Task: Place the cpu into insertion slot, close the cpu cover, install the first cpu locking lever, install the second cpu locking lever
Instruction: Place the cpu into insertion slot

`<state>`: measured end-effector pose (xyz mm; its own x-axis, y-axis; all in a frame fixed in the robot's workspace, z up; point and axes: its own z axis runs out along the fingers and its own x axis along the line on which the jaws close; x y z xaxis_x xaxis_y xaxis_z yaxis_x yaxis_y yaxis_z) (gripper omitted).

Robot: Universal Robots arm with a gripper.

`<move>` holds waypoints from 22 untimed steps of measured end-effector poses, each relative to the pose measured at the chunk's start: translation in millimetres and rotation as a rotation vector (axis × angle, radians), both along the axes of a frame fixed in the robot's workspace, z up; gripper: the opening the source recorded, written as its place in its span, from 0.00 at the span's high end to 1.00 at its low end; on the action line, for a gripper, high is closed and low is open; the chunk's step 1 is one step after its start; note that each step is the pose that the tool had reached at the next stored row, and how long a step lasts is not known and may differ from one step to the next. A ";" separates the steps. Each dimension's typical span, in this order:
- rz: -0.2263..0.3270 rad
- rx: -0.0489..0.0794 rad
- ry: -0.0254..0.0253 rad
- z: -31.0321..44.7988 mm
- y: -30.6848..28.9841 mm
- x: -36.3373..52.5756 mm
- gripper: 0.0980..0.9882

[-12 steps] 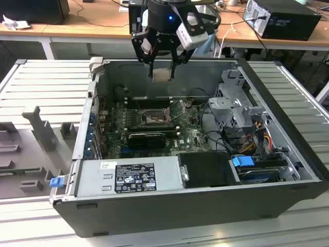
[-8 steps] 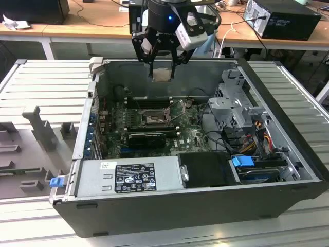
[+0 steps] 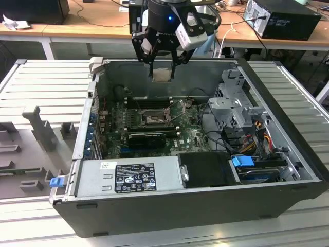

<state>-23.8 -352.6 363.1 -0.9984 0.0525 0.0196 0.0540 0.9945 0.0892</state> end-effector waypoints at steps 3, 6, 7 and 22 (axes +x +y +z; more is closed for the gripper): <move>-0.004 0.000 0.0000 -0.2 0.0 0.0 0.52; -0.009 0.000 0.0000 -0.3 0.0 0.0 0.52; -0.010 0.000 0.0000 -0.3 0.0 0.0 0.52; -0.022 0.000 0.0000 -0.3 0.0 0.0 0.52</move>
<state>-23.8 -352.6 362.8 -0.9970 0.0745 0.0196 0.0760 0.9931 0.0893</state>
